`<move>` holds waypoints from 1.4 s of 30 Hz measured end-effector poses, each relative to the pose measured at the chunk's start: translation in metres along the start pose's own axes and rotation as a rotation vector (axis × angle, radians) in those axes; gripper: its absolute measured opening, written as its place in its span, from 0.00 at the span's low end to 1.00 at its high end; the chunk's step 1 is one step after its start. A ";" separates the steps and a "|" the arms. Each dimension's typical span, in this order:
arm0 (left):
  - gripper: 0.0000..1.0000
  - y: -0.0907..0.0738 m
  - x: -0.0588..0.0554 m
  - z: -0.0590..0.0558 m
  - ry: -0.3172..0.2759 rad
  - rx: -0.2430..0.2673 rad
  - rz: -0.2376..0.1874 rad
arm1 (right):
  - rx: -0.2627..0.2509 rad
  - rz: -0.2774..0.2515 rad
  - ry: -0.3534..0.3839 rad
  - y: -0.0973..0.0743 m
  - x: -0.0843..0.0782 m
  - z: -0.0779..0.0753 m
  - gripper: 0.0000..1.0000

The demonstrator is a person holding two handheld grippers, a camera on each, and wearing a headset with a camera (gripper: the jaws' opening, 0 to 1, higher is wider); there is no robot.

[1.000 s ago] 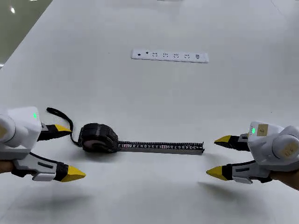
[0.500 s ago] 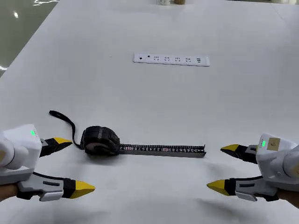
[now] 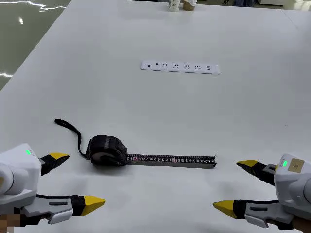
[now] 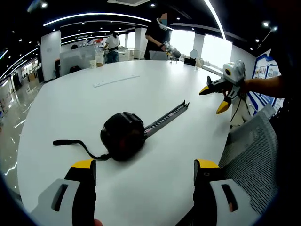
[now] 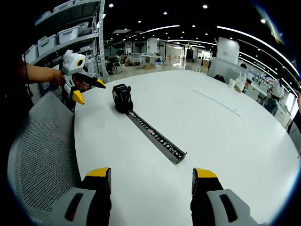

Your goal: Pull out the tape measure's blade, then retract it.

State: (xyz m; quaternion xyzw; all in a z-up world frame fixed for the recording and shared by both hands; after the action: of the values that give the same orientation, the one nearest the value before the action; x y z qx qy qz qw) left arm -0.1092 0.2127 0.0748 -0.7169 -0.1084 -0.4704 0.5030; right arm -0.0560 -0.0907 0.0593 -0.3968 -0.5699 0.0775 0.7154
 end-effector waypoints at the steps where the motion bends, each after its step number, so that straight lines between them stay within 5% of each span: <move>1: 0.83 0.000 0.000 -0.002 -0.001 0.005 -0.004 | -0.004 -0.004 0.008 0.000 0.000 0.001 0.70; 14: 0.94 0.003 0.002 -0.027 -0.049 0.038 -0.030 | -0.048 -0.041 0.091 -0.004 0.003 0.016 0.81; 42: 0.99 0.000 0.014 -0.046 -0.135 0.137 -0.097 | -0.139 -0.111 0.225 -0.003 0.020 0.045 0.99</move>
State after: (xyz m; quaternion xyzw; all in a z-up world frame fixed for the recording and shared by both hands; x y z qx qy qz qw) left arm -0.1277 0.1708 0.0886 -0.7048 -0.2085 -0.4361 0.5192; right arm -0.0893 -0.0600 0.0785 -0.4196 -0.5112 -0.0468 0.7486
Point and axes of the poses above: the centre of the closed fingertips' face, and the gripper's own axes: y roughly forward along the fingers, z roughly to its left, x roughly out of its top, the point moved 3 cm from there along -y, roughly backward along the fingers, and after that the axes turned 2 degrees about y, right-handed, at the moved point
